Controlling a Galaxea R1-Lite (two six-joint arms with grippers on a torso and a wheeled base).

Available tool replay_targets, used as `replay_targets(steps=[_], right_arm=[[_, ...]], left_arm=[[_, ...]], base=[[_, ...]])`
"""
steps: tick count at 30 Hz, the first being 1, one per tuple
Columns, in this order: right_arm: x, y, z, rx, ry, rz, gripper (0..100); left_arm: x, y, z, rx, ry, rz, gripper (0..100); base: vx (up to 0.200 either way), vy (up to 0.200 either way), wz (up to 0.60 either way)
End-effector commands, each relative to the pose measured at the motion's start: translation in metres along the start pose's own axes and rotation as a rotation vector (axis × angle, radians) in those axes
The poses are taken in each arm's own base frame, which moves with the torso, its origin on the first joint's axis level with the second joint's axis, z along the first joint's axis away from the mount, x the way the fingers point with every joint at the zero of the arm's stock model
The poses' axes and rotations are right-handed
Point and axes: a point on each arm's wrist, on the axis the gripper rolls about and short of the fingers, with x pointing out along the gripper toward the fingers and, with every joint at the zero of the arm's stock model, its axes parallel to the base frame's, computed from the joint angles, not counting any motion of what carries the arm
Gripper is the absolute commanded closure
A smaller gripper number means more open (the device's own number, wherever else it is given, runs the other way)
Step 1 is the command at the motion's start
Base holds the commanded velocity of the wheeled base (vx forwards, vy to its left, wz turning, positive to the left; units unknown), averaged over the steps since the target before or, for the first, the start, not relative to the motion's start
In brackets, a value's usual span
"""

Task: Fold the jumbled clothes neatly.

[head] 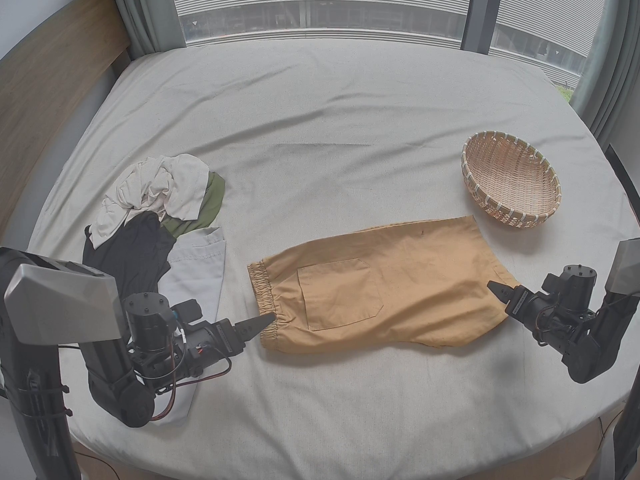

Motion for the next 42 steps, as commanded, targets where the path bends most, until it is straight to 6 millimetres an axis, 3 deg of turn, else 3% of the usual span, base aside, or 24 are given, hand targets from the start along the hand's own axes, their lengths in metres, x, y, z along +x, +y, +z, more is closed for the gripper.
replay_targets(steps=[1, 8, 19, 25, 26, 35, 40, 42], right_arm=[[-0.013, 0.004, 0.010, -0.001, -0.041, 0.017, 0], [-0.019, 0.011, 0.021, -0.006, -0.089, 0.049, 0], [-0.023, 0.017, 0.026, -0.012, -0.140, 0.087, 0], [-0.023, 0.017, 0.025, -0.013, -0.143, 0.091, 0], [-0.023, 0.017, 0.025, -0.013, -0.142, 0.092, 0], [-0.022, 0.018, 0.023, -0.011, -0.135, 0.095, 0], [-0.023, 0.020, 0.017, -0.015, -0.110, 0.101, 0], [-0.021, 0.021, 0.014, -0.015, -0.098, 0.103, 0]], left_arm=[[0.020, 0.012, -0.012, -0.005, 0.028, 0.009, 0], [0.037, 0.016, -0.020, 0.001, 0.040, -0.006, 0], [0.067, 0.006, -0.020, 0.035, 0.014, -0.081, 0], [0.072, 0.014, -0.023, 0.029, 0.012, -0.064, 0], [0.072, 0.015, -0.024, 0.028, 0.013, -0.057, 100], [0.063, 0.024, -0.018, 0.006, -0.007, -0.007, 100], [0.037, 0.018, 0.005, -0.009, -0.041, 0.013, 100], [0.016, 0.008, 0.021, -0.012, -0.055, 0.010, 100]], base=[[0.000, 0.000, 0.00], [0.000, 0.000, 0.00], [0.000, 0.000, 0.00], [0.000, 0.000, 0.00], [0.000, 0.000, 0.00], [0.000, 0.000, 0.00], [0.000, 0.000, 0.00], [0.000, 0.000, 0.00]])
